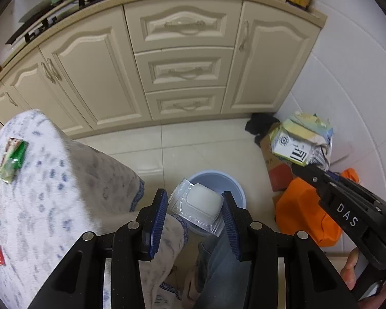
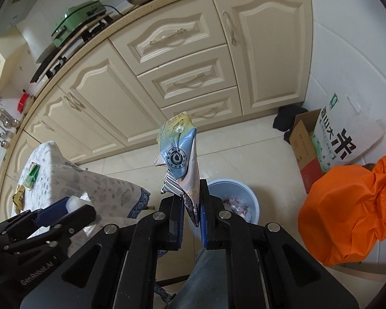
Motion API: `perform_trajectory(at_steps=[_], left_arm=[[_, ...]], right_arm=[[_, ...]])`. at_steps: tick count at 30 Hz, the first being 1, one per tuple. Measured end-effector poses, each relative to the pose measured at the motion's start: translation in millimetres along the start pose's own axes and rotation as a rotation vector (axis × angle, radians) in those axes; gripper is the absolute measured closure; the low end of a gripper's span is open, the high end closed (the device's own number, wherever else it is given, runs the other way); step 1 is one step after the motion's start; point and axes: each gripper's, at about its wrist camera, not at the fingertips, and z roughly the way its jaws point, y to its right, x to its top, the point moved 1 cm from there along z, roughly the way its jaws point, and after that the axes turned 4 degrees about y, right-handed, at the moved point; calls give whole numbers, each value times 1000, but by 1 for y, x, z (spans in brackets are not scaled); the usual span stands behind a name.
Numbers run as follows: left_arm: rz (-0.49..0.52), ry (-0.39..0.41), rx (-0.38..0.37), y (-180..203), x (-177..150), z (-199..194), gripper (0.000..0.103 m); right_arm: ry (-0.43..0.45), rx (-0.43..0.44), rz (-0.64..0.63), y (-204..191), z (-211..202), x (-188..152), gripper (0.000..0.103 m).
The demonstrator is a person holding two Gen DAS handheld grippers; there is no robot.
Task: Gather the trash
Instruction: 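Carry the blister pack and snack bag over the light blue bin with both tools, then open both tools to drop the blister pack and snack bag into the bin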
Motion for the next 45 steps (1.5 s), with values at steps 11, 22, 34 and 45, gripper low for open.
perform_trajectory(at_steps=[11,22,34,45], left_arm=[[-11,-33,26,6,13,32,65],[-21,-63,29,5,15,48,65],[12,-88,15,25,18,62,64],[37,-33,-2,48,27,51,40]], right_arm=[[-26,5,-22,-9,17,3,90],[-39,-45,50,12,22,7,51],[-23,-169,131,50,14,-5,24],[-26,-186,186,78,6,-9,22]])
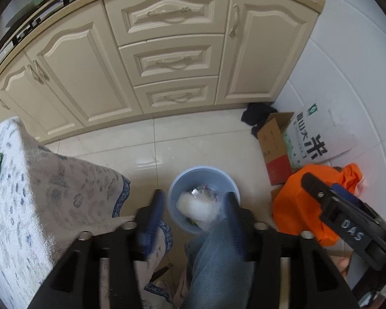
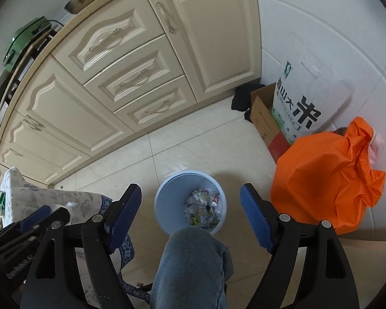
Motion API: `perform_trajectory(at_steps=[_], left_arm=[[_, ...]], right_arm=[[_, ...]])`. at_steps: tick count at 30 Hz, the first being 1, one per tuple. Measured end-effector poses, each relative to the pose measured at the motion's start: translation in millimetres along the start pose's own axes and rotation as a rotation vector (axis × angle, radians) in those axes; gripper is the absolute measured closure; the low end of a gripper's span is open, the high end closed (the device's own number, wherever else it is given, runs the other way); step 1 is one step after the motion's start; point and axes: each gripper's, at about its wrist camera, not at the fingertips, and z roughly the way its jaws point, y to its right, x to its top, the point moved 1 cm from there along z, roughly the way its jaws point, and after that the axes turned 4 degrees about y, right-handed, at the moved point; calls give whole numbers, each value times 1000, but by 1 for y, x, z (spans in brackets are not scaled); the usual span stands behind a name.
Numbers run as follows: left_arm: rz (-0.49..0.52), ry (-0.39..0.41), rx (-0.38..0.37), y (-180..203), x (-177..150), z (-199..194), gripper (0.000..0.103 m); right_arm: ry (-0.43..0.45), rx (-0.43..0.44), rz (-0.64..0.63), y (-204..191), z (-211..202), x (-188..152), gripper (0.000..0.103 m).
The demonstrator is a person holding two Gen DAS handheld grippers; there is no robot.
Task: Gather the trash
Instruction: 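Open both tools to drop the blister pack and snack bag into the bin, then move both open tools back from the bin to the table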
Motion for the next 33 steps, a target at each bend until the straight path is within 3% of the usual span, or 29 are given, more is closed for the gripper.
perform_trajectory(at_steps=[1,2,21,33], left_arm=[[9,14,7,2,0,-4,27],[13,32,20,2,-1,-8,26],[-19,54,29,-7,-17,-51,26],[-47,102,20,-31,-43,-104,26]], right_arm=[[-1,-2,1,1,0,1,22],[-2,-3,3,2,1,1,22],[19,31,-2,-13,-24,-7,22],[65,35,-24,-32,-63,-19,22]])
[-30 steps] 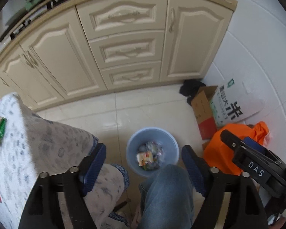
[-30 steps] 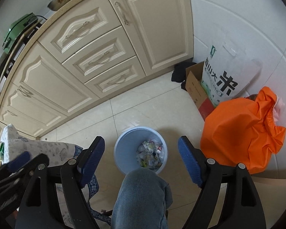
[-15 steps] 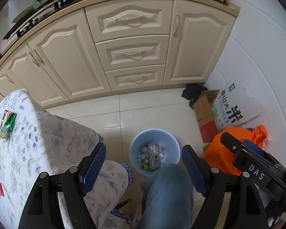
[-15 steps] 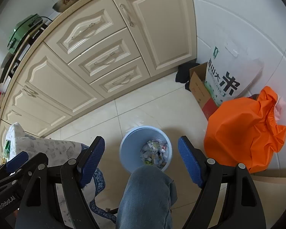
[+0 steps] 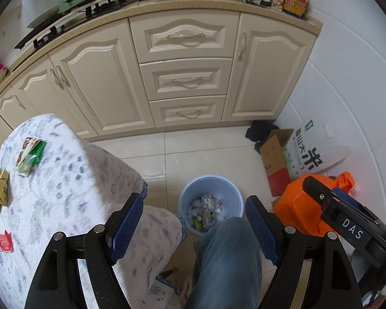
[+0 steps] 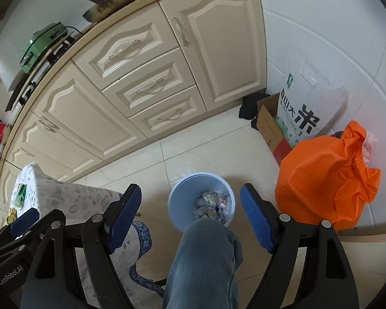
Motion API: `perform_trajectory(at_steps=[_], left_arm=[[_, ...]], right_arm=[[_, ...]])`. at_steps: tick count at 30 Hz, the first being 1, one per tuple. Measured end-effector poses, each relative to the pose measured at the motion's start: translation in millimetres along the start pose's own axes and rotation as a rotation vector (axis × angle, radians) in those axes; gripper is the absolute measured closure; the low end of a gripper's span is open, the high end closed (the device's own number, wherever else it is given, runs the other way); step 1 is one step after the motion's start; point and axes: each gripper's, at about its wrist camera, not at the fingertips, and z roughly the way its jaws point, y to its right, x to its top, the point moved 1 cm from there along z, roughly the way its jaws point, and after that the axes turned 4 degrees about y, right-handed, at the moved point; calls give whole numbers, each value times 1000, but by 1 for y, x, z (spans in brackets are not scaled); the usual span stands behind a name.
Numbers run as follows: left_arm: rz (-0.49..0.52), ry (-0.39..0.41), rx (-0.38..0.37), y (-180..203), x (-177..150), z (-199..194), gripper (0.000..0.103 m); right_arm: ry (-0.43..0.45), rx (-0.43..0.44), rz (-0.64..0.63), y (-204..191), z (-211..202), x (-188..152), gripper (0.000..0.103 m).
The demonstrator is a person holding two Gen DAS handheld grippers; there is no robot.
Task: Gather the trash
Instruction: 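Move both open tools back from the bin to the table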
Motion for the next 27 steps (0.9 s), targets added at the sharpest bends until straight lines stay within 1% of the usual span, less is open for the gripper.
perform_trajectory(at_steps=[8,10,18,23,25,27], left_arm=[[-62,38,9,-39,-26,-46,26],[-81,48,10,-52,-34,-60,26],[-194,91,71,-119,-85,-116,25],[-280,96,114,-163,-119,-144,25],[-322,99,135,-180,-132,-154,25],[-368,100,159,-200,-144,-165,25]], right_arm=[[56,21,-63,-33,-36,-11,20],[75,5,-83,-41,-44,-14,19],[109,49,-157,-85,-70,-34,14],[113,114,-236,-128,-80,-56,13],[117,140,-296,-151,-82,-66,13],[137,146,-377,-179,-84,-80,13]])
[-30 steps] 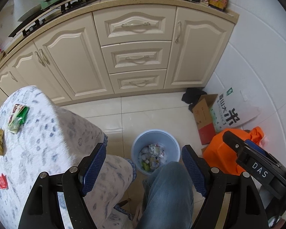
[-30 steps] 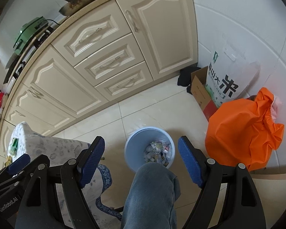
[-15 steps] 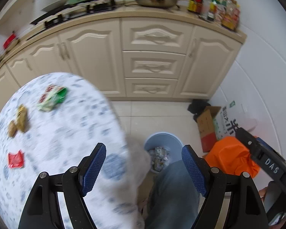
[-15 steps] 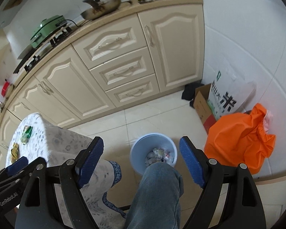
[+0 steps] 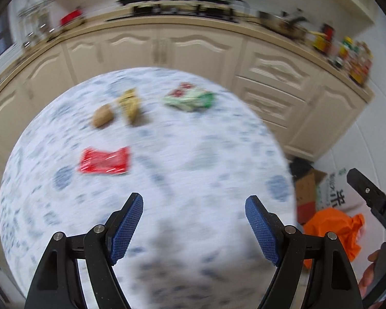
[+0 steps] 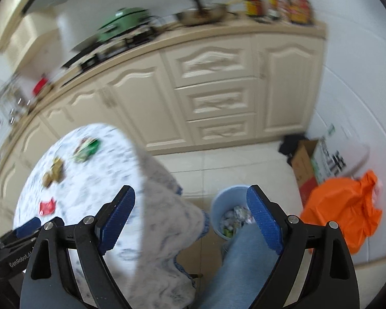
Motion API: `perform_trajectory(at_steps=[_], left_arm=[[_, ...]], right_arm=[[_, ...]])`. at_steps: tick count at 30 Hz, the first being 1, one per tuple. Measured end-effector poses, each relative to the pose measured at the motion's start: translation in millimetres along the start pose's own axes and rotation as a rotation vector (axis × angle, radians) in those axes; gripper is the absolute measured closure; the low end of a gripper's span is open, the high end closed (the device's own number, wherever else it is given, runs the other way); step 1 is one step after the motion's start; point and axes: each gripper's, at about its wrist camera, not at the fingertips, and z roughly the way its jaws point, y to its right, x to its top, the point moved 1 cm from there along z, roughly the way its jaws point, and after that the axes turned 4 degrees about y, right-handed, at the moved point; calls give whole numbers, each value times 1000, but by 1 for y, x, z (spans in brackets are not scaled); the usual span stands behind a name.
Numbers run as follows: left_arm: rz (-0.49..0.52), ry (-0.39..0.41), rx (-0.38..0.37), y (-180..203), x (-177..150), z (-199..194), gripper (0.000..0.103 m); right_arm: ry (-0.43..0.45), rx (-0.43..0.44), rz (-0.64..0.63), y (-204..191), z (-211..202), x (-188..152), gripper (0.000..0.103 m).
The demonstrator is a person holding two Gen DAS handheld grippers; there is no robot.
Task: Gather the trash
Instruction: 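Move both open tools back from the bin to the table, then grasp the red packet with the right tool while the left tool grasps the yellow string-tied packet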
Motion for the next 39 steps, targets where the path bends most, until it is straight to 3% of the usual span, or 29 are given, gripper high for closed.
perform_trajectory(at_steps=[12,19,24,26,29,31,33,35,39], left_arm=[[-268,-11,173,-146,-25,-32,25],[-389,-37,220,-198,-33,-33,25],[-429,-39,247,-223,-36,-35,25],[-440,-42,247,-227,-35,-35,25],[-448,-48,231,-231,-32,-27,25],[-438,-50,230,-228,-28,-23,25],[-421,-56,217,-223,-24,-16,25],[-405,-62,203,-217,-19,-8,25],[-374,-68,180,-203,-11,2,25]], right_arm=[[-41,266,-469,-196,41,-39,13],[-123,355,-655,-266,72,-61,13],[-173,367,-799,-296,102,-72,15],[-156,327,-848,-303,112,-72,20],[-174,381,-874,-307,113,-68,32],[-232,460,-851,-308,115,-66,67],[-234,474,-845,-307,113,-66,71],[-230,478,-821,-304,110,-68,83],[-292,529,-659,-283,110,-58,92]])
